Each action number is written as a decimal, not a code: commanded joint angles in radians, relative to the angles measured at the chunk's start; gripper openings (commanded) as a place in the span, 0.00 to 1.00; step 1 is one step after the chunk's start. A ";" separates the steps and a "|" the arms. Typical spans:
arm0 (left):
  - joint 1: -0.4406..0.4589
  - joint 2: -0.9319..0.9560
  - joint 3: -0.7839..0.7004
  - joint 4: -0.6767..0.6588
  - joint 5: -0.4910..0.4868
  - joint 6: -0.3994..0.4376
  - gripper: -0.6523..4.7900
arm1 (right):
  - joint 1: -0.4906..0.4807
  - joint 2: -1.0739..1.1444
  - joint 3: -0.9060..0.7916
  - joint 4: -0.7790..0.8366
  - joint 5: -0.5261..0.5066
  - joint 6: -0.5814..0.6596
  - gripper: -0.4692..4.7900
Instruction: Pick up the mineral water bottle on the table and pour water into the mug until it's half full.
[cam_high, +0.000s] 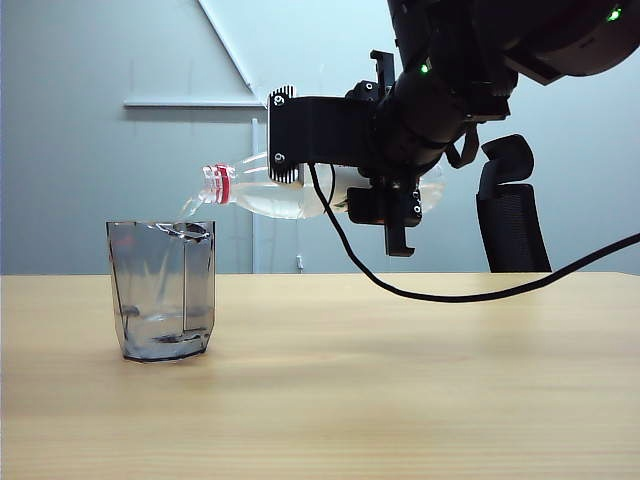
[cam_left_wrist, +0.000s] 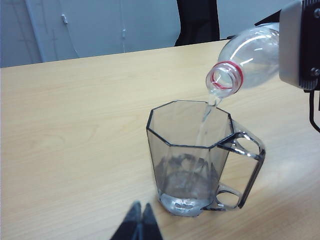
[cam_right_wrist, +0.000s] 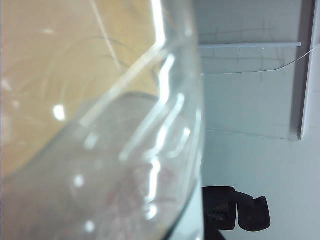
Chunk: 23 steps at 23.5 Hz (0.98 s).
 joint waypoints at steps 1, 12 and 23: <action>0.000 0.002 0.003 0.013 0.004 -0.003 0.12 | 0.002 -0.010 0.011 0.052 0.000 0.000 0.57; 0.000 0.002 0.003 0.013 0.004 -0.003 0.12 | 0.001 -0.010 0.011 0.052 0.000 -0.019 0.57; 0.000 0.002 0.003 0.013 0.004 -0.003 0.12 | 0.001 -0.010 0.023 0.051 0.000 -0.019 0.57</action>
